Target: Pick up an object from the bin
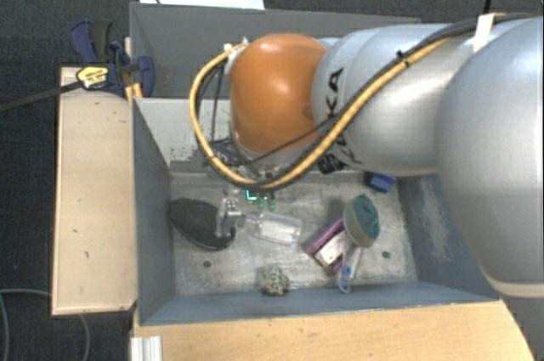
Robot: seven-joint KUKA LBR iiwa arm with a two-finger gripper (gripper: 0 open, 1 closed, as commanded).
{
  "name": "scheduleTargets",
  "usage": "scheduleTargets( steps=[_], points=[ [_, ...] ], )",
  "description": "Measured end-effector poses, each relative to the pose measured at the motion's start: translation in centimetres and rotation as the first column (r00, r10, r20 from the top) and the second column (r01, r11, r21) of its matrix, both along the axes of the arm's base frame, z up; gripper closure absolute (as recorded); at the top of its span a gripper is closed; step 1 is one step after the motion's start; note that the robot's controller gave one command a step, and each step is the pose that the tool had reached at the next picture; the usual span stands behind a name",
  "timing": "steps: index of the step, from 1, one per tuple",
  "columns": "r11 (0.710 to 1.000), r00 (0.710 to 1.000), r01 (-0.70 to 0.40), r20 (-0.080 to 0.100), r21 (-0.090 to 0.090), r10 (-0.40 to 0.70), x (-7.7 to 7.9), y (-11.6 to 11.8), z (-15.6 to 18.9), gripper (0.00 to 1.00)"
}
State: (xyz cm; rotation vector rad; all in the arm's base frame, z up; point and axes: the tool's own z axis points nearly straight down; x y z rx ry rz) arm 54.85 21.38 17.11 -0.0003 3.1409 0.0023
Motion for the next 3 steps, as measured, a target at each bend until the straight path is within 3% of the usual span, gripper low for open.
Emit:
scheduleTargets(
  steps=[1,2,3],
  points=[
    [0.994,0.994,0.106,0.000,0.005,-0.106,2.9,2.0,-10.1,0.00],
    [0.994,0.994,0.110,0.002,0.002,-0.110,3.0,1.7,-9.9,1.00],
    [0.995,0.995,0.103,0.007,0.003,-0.103,2.3,1.9,9.8,1.00]
  ],
)
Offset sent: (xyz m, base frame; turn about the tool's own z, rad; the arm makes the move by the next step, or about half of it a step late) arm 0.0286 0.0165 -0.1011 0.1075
